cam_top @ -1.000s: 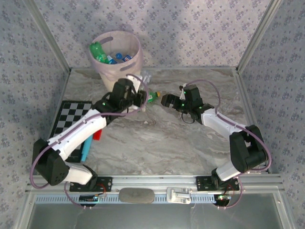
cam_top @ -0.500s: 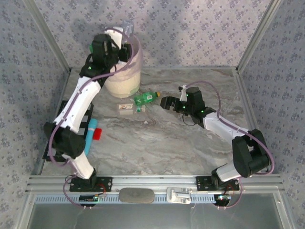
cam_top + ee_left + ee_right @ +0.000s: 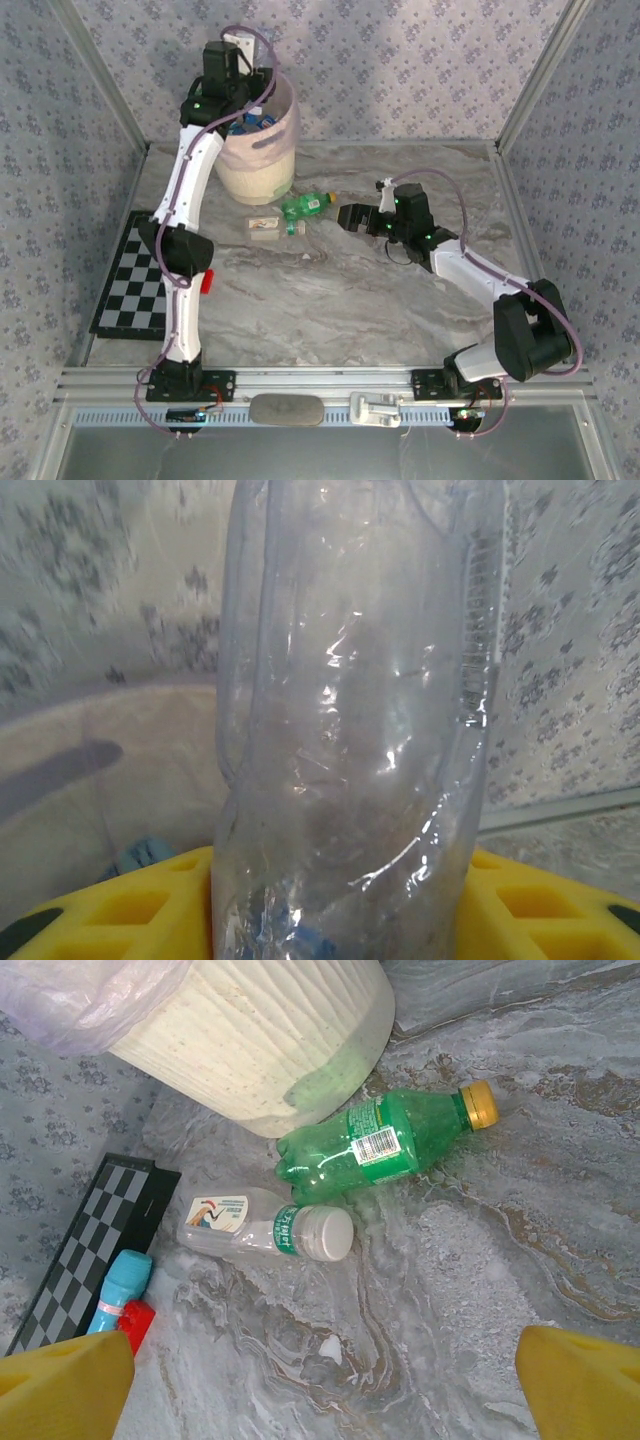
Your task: Put the plastic bottles in the bin
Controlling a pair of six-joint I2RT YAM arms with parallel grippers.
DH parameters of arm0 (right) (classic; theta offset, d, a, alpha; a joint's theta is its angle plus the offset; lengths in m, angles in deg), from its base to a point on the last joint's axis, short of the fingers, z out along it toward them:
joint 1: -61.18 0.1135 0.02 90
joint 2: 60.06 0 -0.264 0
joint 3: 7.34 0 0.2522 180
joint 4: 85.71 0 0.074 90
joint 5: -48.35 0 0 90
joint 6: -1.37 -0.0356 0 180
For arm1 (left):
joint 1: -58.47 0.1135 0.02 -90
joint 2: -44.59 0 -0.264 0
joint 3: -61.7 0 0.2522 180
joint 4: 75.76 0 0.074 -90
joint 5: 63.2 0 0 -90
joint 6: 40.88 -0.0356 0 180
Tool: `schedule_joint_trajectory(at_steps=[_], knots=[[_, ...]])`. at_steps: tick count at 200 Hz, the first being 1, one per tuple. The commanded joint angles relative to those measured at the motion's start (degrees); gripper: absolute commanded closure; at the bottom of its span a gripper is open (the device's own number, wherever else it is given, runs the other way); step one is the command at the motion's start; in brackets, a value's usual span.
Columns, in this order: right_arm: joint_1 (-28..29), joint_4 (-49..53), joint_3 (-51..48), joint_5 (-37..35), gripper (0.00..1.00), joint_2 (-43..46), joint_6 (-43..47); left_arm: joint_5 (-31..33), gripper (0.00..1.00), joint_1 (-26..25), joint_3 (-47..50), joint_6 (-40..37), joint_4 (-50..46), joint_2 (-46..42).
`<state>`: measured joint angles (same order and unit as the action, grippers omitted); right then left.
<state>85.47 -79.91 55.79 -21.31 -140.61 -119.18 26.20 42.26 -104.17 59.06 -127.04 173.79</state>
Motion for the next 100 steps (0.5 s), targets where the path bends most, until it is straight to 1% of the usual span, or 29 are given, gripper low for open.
schedule_joint_trajectory(at_steps=[1, 35, 56, 65, 75, 83, 84, 100], knots=[[0.23, 0.54, -0.58, -1.0, 0.0, 0.9, 1.19, -2.81, 0.48, 0.3, -2.73, 7.8, -2.13, 1.15], [0.27, 1.53, -0.67, -1.4, 0.0, 1.25, 1.38, -3.51, 0.48, 0.56, -2.66, 13.02, -2.51, 2.46], [0.28, 2.04, -0.86, -1.96, 0.0, 1.62, 1.67, -5.34, 0.44, 1.04, -2.5, 15.2, -3.26, 2.74], [0.24, 2.14, -0.89, -2.21, 0.0, 1.84, 1.72, -5.76, 0.4, 1.17, -2.49, 15.74, -3.42, 2.63], [0.26, 2.21, -0.99, -2.45, 0.0, 2.02, 1.8, -5.85, 0.3, 1.33, -2.41, 16.05, -3.68, 2.39], [0.3, 2.21, -1.06, -2.48, 0.0, 2.06, 1.94, -5.92, 0.25, 1.44, -2.44, 16.08, -3.7, 2.07], [0.31, 2.23, -1.08, -2.49, 0.0, 2.06, 1.91, -5.92, 0.23, 1.44, -2.46, 16.08, -3.7, 2.04], [0.3, 2.35, -0.95, -2.5, 0.0, 2.12, 1.89, -6.33, 0.12, 1.51, -2.4, 15.99, -3.58, 1.11]])
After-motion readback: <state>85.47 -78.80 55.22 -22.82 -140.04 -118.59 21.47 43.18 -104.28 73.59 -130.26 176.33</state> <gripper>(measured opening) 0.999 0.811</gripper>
